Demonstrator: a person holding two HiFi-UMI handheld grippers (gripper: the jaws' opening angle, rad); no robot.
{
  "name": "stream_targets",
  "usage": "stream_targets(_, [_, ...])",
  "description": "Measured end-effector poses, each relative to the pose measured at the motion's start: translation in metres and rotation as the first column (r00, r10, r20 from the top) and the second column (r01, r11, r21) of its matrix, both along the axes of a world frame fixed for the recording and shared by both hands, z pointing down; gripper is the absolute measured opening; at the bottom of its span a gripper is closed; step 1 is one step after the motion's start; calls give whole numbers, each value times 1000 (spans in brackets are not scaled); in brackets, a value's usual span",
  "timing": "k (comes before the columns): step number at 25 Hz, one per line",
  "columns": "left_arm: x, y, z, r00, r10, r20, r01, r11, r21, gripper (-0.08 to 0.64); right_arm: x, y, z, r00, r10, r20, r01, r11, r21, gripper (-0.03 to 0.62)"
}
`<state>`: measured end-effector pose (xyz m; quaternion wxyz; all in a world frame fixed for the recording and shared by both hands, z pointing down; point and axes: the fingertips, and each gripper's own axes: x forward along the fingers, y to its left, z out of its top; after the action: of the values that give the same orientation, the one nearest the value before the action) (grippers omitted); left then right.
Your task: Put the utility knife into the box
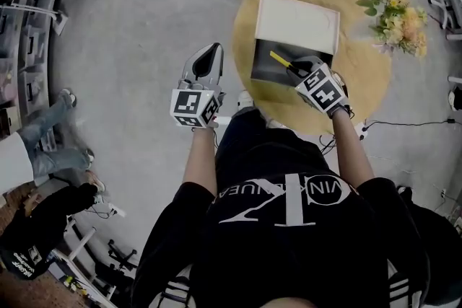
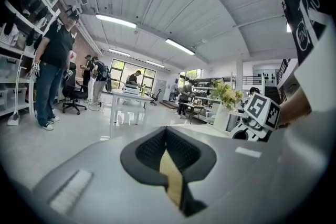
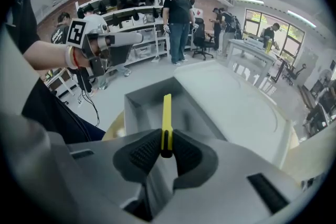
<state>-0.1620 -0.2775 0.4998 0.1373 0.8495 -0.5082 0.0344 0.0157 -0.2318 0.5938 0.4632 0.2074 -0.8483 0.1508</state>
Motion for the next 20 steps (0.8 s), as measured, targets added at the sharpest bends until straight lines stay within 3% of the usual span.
stream_targets(11, [-11,-18,24,1000,12,-22,-13,999,-51,11,-4,-13,23,993,-35,-112,35,999,4,75])
stream_targets(20, [-17,-28,31,999,21,-31,-23,997,-68,11,-15,-23,29,989,-41,-140,42,999,3,75])
